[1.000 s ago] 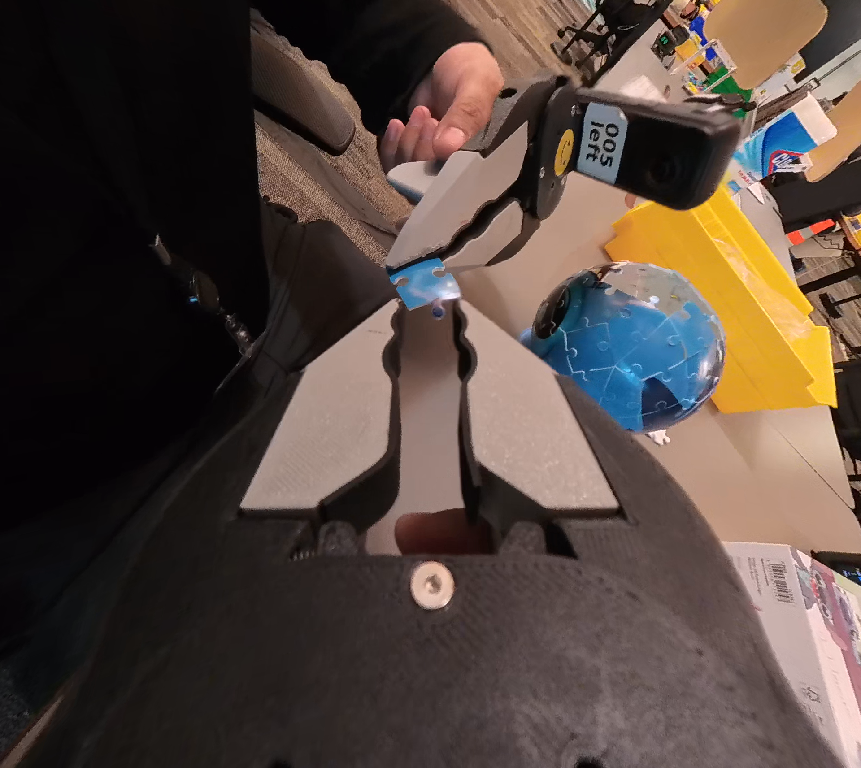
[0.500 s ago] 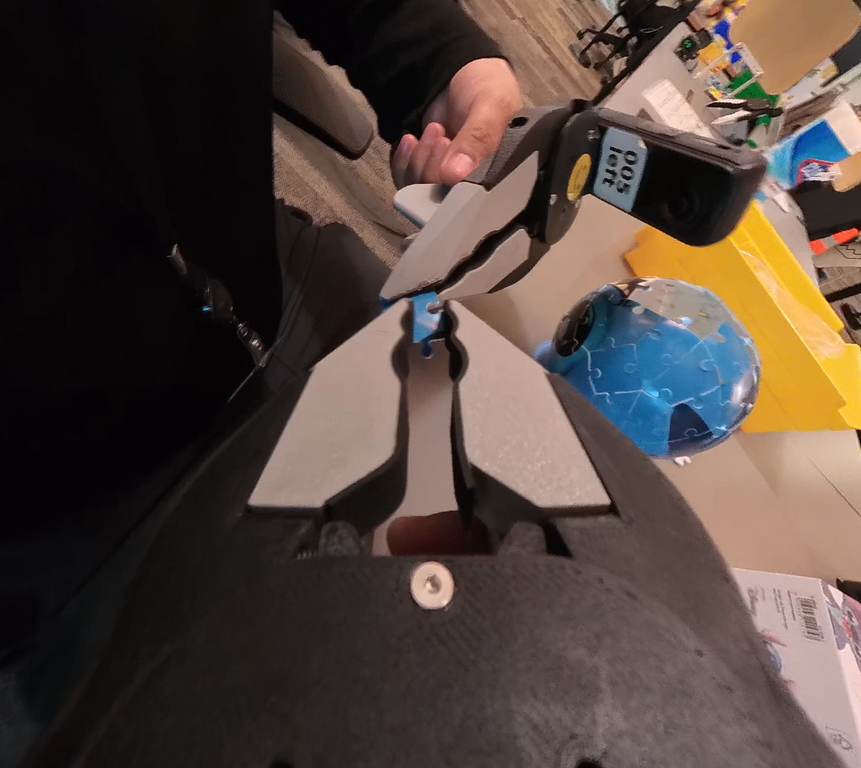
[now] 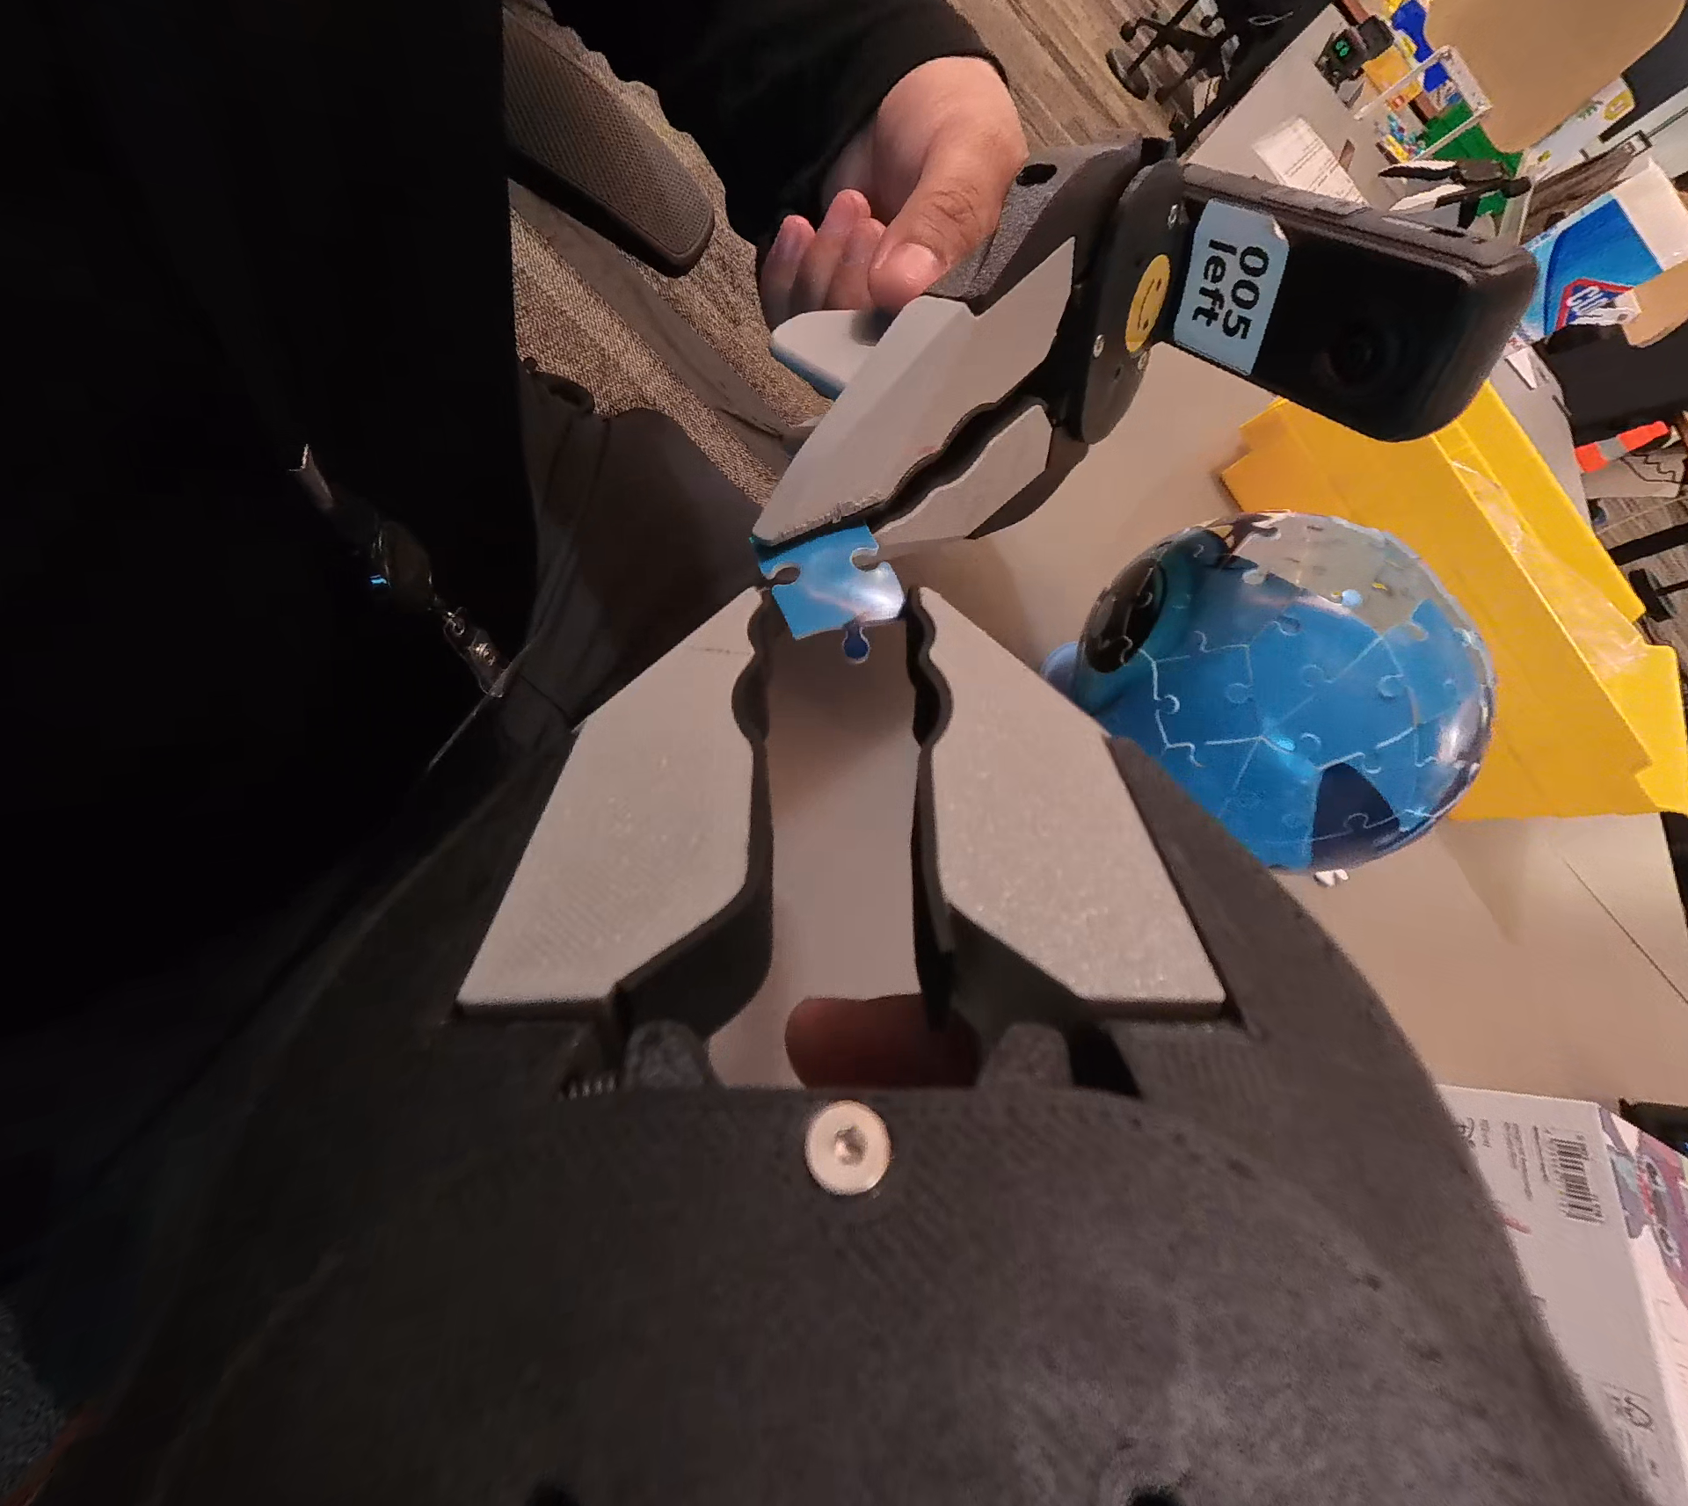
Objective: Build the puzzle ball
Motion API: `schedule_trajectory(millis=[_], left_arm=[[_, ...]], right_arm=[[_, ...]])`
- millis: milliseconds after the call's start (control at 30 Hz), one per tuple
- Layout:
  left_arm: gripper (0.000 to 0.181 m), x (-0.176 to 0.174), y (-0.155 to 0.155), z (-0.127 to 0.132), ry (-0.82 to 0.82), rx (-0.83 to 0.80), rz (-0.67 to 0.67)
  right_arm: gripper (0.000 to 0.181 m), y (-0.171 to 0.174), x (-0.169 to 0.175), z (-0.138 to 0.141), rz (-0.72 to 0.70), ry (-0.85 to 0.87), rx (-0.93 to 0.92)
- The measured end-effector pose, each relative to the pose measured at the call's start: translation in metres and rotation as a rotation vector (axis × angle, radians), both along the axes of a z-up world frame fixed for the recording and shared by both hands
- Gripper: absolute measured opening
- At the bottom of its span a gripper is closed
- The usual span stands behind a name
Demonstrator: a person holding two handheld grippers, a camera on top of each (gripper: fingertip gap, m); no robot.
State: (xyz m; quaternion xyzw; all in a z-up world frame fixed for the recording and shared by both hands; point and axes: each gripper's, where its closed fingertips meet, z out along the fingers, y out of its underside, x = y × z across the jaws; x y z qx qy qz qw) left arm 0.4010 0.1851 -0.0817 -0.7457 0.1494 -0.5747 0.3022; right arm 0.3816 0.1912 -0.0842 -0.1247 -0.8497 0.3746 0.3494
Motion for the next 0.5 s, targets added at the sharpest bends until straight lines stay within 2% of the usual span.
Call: schedule_trajectory(millis=[133, 500], left_arm=[[0.000, -0.002, 0.003, 0.000, -0.001, -0.001, 0.015], [0.000, -0.018, 0.022, -0.002, -0.007, 0.036, 0.178]], right_arm=[[0.025, 0.002, -0.001, -0.001, -0.008, 0.001, 0.007], [0.022, 0.019, -0.011, -0.007, -0.105, 0.016, -0.009]])
